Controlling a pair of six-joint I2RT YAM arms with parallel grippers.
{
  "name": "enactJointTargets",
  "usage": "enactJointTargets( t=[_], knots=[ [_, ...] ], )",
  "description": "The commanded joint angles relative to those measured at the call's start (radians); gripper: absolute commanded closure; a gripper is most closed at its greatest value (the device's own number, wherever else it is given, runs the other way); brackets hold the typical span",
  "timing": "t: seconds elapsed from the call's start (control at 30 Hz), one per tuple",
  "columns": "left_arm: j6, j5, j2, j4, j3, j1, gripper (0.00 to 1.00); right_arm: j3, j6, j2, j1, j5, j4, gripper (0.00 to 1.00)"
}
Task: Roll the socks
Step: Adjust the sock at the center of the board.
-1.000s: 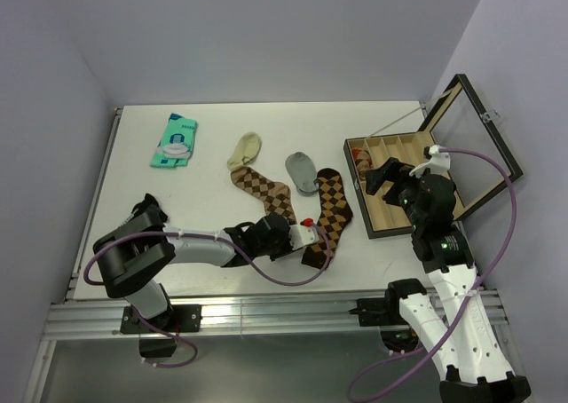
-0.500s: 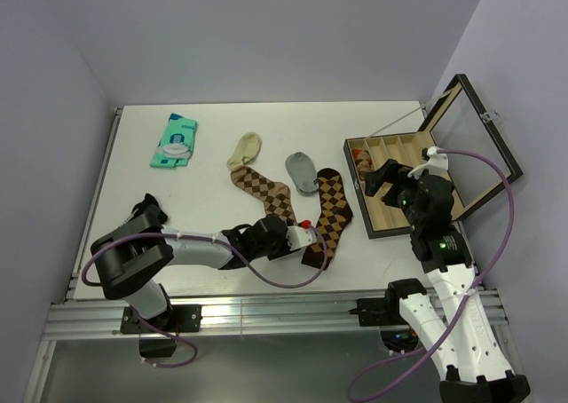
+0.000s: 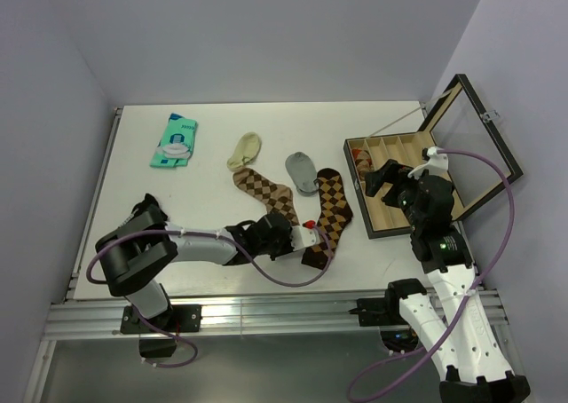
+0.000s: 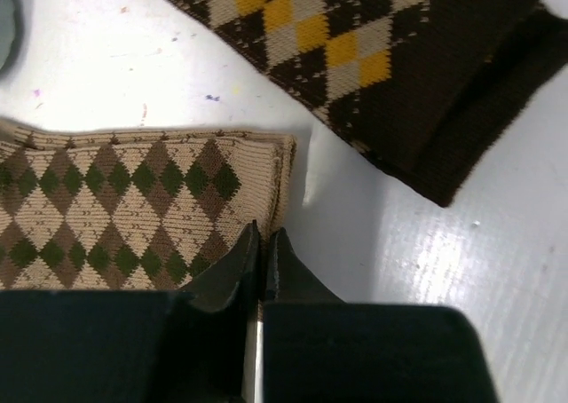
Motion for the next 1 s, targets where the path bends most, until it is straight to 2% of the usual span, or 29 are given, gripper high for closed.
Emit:
enactJointTargets(
  t=[0.0, 0.13, 0.27, 0.3, 0.4, 0.43, 0.5, 0.63, 0.67, 0.77, 0.9, 0.97],
  knots=[
    [0.011, 0.128, -0.032, -0.136, 0.042, 0.007, 0.96, -0.001, -0.013, -0.007, 0.003, -0.011, 0.018, 0.04],
    [0.051, 0.301, -0.065, -0.349, 0.128, 0.061, 1.0, 0.005, -0.021, 0.004, 0.003, -0.043, 0.023, 0.05],
    [0.134, 0.528, -0.085, -0.551, 0.208, 0.189, 1.0, -0.006, -0.019, 0.01, 0.005, -0.098, 0.049, 0.07],
    [0.161, 0.571, -0.085, -0.65, 0.222, 0.215, 1.0, -0.01, -0.019, 0.01, 0.006, -0.121, 0.064, 0.07],
    [0.266, 0.688, -0.066, -0.786, 0.272, 0.309, 1.0, -0.03, -0.019, 0.004, 0.034, -0.132, 0.097, 0.07],
    [0.334, 0.717, -0.053, -0.877, 0.283, 0.329, 1.0, -0.041, -0.016, 0.004, 0.064, -0.123, 0.106, 0.07],
    [0.391, 0.784, -0.037, -0.961, 0.303, 0.377, 1.0, -0.05, -0.016, 0.012, 0.116, -0.091, 0.13, 0.07],
    [0.57, 0.872, 0.062, -1.204, 0.358, 0.453, 1.0, -0.064, -0.036, 0.05, 0.325, 0.058, 0.182, 0.08],
    [0.595, 0.889, 0.082, -1.24, 0.384, 0.482, 1.0, -0.07, -0.039, 0.065, 0.413, 0.076, 0.208, 0.09],
    [0.727, 0.952, 0.177, -1.415, 0.447, 0.542, 1.0, -0.124, -0.054, 0.076, 0.544, 0.103, 0.287, 0.09],
    [0.8, 0.996, 0.288, -1.515, 0.509, 0.581, 1.0, -0.244, -0.045, 0.081, 0.652, 0.101, 0.417, 0.1],
    [0.778, 1.006, 0.331, -1.515, 0.53, 0.589, 1.0, -0.277, -0.039, 0.104, 0.705, 0.144, 0.487, 0.11]
  ],
)
